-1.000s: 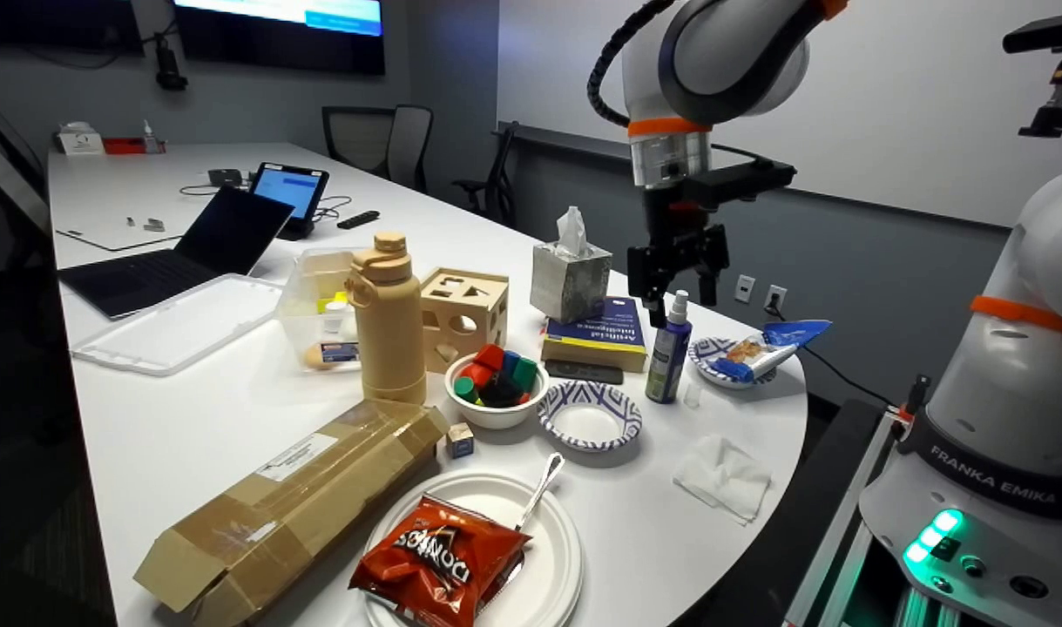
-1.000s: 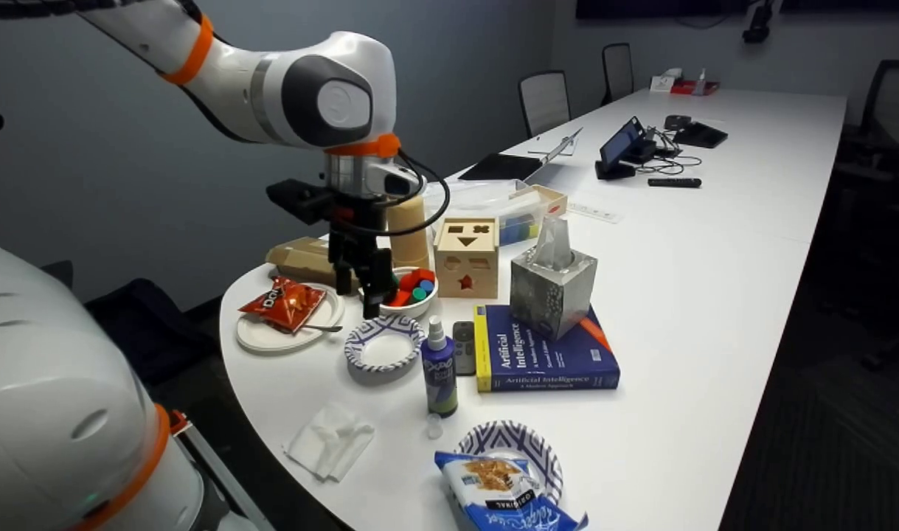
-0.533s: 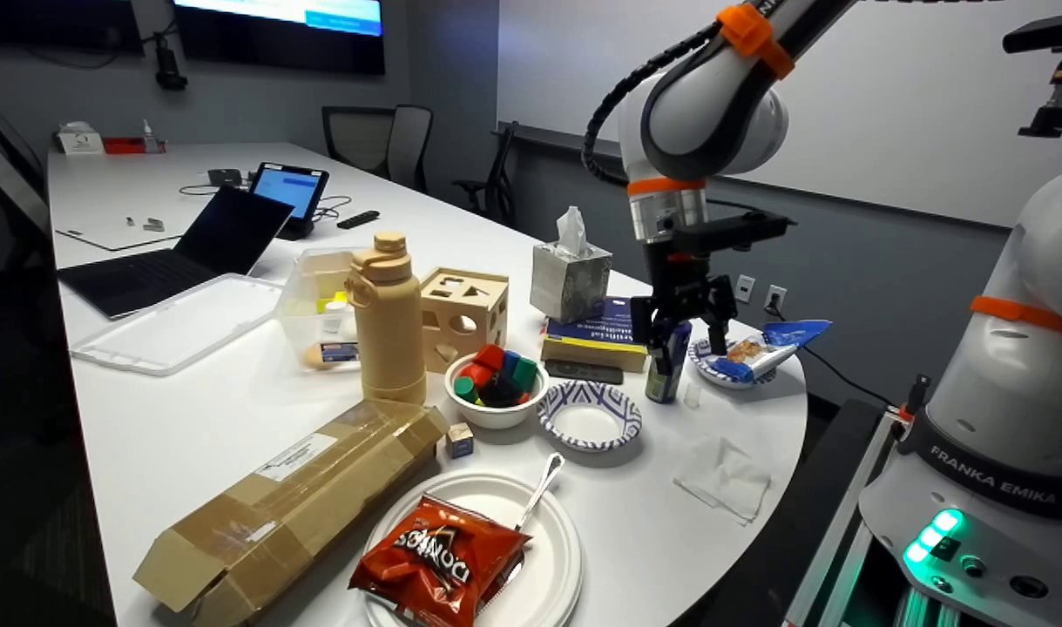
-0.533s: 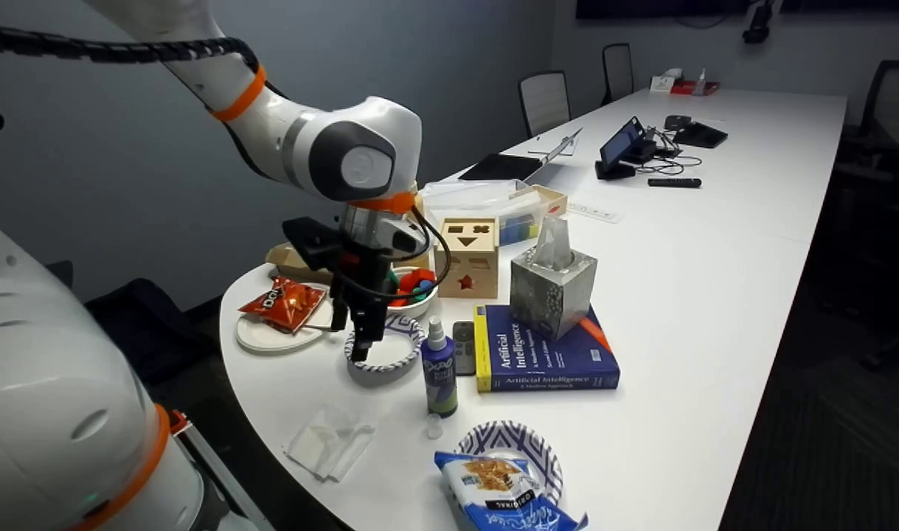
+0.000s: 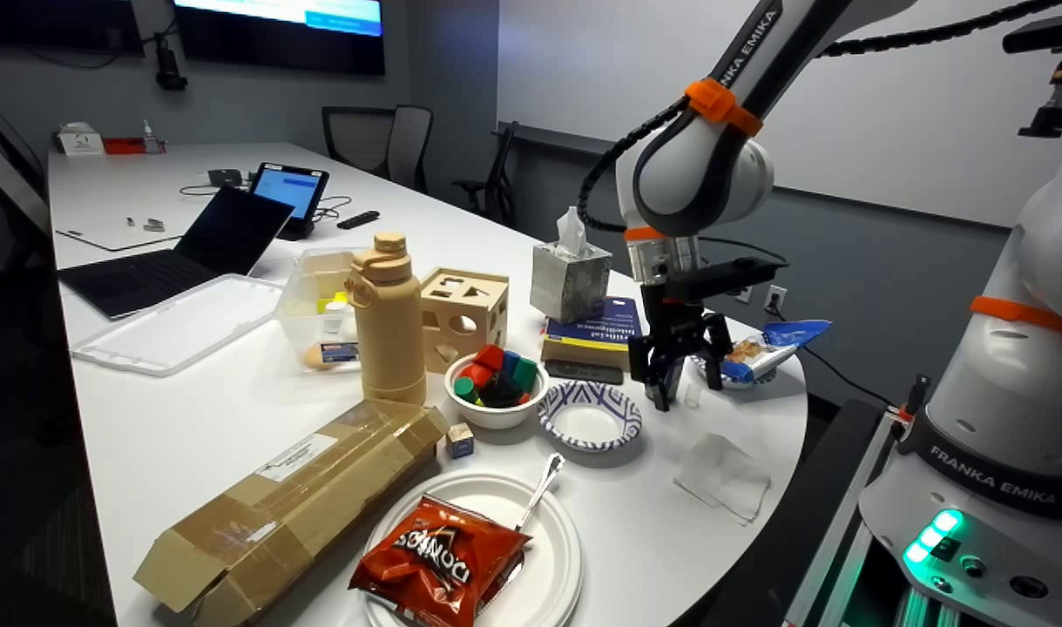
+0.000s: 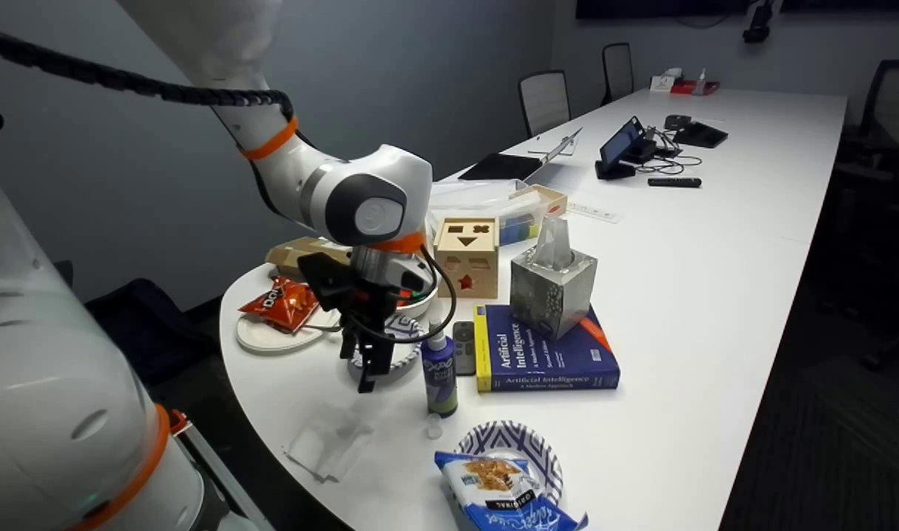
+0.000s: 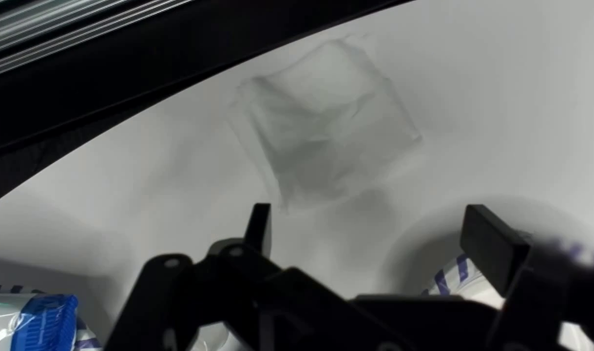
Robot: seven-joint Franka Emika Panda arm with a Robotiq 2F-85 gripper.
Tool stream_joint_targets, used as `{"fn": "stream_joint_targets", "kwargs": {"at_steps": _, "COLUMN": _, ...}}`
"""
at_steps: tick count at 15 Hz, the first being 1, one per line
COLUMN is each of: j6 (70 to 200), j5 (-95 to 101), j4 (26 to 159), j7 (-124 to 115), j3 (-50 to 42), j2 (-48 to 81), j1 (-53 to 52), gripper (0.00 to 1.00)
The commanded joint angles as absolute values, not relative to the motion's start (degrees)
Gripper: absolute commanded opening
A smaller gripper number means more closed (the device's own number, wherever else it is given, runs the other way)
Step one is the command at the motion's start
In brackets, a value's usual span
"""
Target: Use the paper towel to clean the bowl
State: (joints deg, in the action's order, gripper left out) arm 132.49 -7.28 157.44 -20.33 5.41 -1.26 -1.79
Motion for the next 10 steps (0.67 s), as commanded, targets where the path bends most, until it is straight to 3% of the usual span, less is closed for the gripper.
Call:
{"fn": "stream_joint_targets", "kwargs": {"at_steps": 1, "j6": 134.5, "j5": -7.2, "j4": 157.4, "j7": -19.8, "j3": 4.3, "j2": 2.0, "j1": -2.1, "gripper": 1.00}}
{"fn": "stream_joint_targets", "kwargs": {"at_steps": 10, "j6": 141.1, "j5": -4.2, "j4": 157.3, "j7": -21.4, "j3": 2.7, "j2": 10.0, "j1": -2.7, "gripper": 1.00}}
